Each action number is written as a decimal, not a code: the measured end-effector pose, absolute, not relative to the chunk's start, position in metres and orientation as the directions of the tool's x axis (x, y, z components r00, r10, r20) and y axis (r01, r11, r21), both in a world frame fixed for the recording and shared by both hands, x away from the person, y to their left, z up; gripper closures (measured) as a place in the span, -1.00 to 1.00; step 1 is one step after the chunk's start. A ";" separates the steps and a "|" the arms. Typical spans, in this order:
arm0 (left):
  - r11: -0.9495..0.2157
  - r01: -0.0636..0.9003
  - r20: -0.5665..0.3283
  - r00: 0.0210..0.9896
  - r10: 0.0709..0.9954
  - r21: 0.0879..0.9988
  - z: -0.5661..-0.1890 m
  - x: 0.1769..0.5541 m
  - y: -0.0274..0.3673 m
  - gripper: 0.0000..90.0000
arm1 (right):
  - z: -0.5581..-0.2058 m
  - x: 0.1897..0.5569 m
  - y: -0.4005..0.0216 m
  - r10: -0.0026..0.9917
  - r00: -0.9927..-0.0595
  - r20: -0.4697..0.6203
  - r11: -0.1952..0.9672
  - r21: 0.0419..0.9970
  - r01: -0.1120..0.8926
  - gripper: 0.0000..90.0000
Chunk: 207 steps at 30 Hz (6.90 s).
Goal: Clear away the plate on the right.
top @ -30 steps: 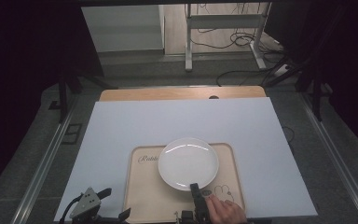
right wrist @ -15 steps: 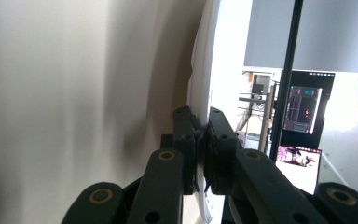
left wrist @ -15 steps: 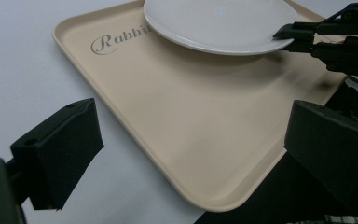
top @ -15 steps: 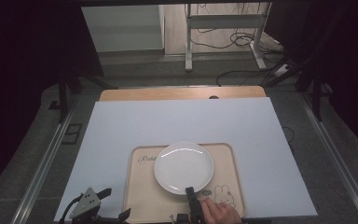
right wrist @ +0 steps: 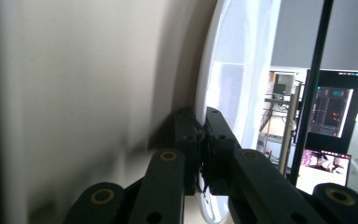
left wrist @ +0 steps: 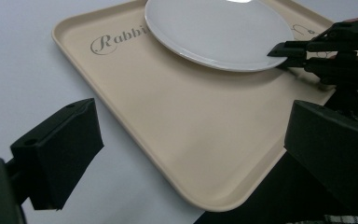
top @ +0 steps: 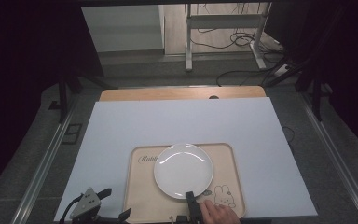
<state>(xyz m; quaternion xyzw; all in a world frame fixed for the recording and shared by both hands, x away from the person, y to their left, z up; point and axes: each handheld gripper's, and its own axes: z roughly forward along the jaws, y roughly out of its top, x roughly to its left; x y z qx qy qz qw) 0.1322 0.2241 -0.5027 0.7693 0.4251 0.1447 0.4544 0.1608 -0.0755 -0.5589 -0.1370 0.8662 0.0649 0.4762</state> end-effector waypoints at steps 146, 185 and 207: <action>-0.216 0.526 -0.170 0.590 0.789 0.822 -0.503 0.132 0.225 -0.92 | -0.473 0.201 -0.194 0.602 -0.749 -0.278 0.656 0.707 0.265 -1.00; -0.217 0.528 -0.170 0.590 0.789 0.821 -0.503 0.132 0.224 -0.92 | -0.472 0.203 -0.223 0.702 -0.658 -0.274 0.603 0.720 0.343 -1.00; -0.217 0.528 -0.170 0.590 0.789 0.821 -0.503 0.132 0.225 -0.92 | -0.472 0.200 -0.242 0.734 -0.621 -0.274 0.586 0.718 0.376 -1.00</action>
